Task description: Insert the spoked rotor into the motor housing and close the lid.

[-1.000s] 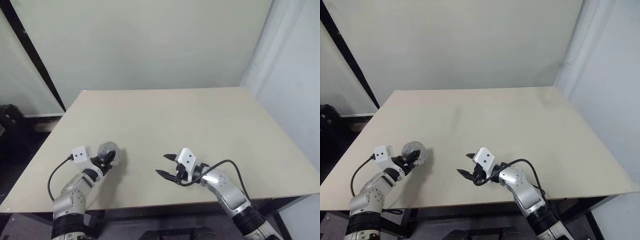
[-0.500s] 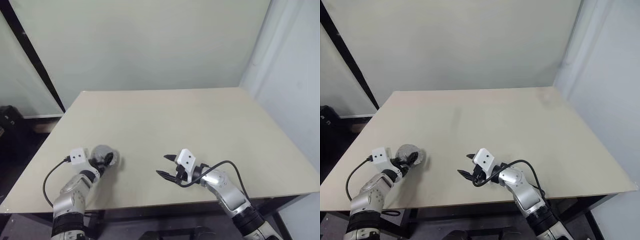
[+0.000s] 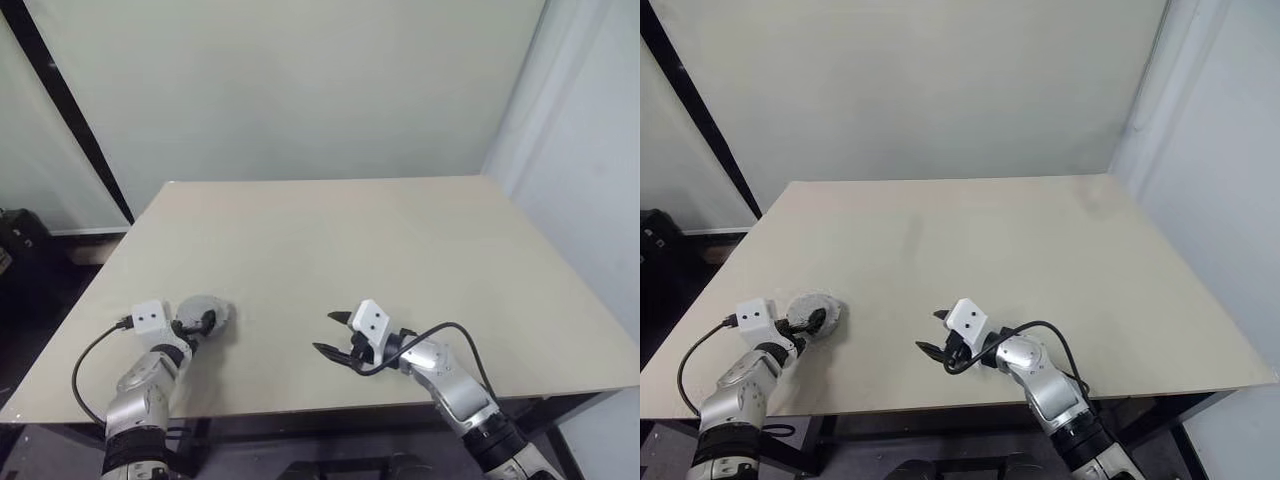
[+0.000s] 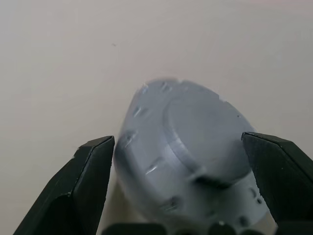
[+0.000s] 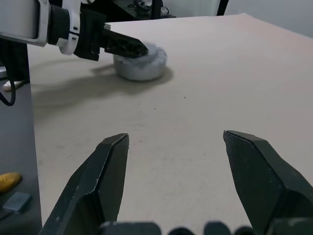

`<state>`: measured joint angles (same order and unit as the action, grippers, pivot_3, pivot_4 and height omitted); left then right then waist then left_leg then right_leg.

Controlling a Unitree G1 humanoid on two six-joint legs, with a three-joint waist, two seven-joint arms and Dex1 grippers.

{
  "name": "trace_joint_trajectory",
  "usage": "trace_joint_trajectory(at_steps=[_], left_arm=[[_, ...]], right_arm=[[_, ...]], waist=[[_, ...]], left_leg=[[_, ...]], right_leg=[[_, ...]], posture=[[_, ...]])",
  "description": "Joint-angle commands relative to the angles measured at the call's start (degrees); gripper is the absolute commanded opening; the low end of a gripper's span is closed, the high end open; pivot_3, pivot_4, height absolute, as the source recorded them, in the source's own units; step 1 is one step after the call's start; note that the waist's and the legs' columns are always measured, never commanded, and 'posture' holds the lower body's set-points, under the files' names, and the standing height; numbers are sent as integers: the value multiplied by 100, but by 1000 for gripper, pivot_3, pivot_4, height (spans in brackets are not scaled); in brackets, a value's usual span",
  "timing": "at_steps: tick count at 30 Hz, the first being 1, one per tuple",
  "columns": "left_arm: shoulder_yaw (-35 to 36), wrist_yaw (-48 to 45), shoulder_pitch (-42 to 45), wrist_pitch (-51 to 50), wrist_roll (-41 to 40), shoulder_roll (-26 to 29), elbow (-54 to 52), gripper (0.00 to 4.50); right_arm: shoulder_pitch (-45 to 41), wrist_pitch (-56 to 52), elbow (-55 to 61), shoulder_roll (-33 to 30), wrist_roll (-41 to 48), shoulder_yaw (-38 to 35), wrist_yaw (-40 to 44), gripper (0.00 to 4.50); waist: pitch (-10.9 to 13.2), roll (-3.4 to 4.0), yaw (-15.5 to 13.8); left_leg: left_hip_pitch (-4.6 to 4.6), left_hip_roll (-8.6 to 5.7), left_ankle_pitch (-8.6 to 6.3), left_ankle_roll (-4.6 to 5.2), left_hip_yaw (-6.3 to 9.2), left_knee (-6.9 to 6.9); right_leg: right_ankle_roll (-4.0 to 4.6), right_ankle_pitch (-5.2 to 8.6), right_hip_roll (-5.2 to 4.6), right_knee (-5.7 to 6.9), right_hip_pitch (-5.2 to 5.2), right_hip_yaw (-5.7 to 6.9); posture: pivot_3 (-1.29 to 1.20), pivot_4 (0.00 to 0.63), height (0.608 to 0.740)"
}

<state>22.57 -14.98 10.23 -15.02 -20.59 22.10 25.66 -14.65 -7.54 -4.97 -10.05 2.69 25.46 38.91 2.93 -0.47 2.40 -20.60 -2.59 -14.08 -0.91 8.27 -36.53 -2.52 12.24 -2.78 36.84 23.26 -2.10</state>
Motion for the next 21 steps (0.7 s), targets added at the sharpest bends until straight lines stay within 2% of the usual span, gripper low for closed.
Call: trace_joint_trajectory(at_steps=[1, 9, 15, 18, 21], left_arm=[[97, 57, 50, 196, 92, 116, -51, 4448], [144, -112, -204, 287, 20, 104, -489, 4448], [-287, -909, -815, -174, -326, 199, -2423, 4448], [-754, -1395, -1110, -702, -591, 380, -3605, 4448], [-1321, -1774, -1235, -1116, -696, 552, -4333, 4448]], right_arm=[[-79, 157, 73, 39, -13, -77, 7, 3363], [-50, 191, 30, 85, 40, -216, -61, 3363], [-20, -15, 99, 94, 371, -888, -283, 3363], [-24, -120, 114, -62, 475, -1273, -379, 3363], [-1, -258, 161, -290, 525, -1546, -406, 3363]], waist=[[0, 0, -1], [0, 0, 11], [1, 3, -15], [3, 6, -17], [4, 11, -13]], left_leg=[[0, 0, 0, 0, 1, -1], [2, 1, 0, 0, -1, -1], [-3, 1, 0, -1, 0, -3], [-2, 1, -1, -1, -6, -7], [0, 0, -1, 0, -17, -9]], right_leg=[[0, 0, 0, 0, -1, 0], [1, -1, 0, 3, -1, -1], [3, -1, -2, 2, -1, -2], [9, 2, -3, 1, -6, -3], [18, 8, -3, 1, -7, -11]], posture=[[0, 0, 740], [0, 0, 740], [0, 0, 740], [0, 0, 740], [0, 0, 740]])
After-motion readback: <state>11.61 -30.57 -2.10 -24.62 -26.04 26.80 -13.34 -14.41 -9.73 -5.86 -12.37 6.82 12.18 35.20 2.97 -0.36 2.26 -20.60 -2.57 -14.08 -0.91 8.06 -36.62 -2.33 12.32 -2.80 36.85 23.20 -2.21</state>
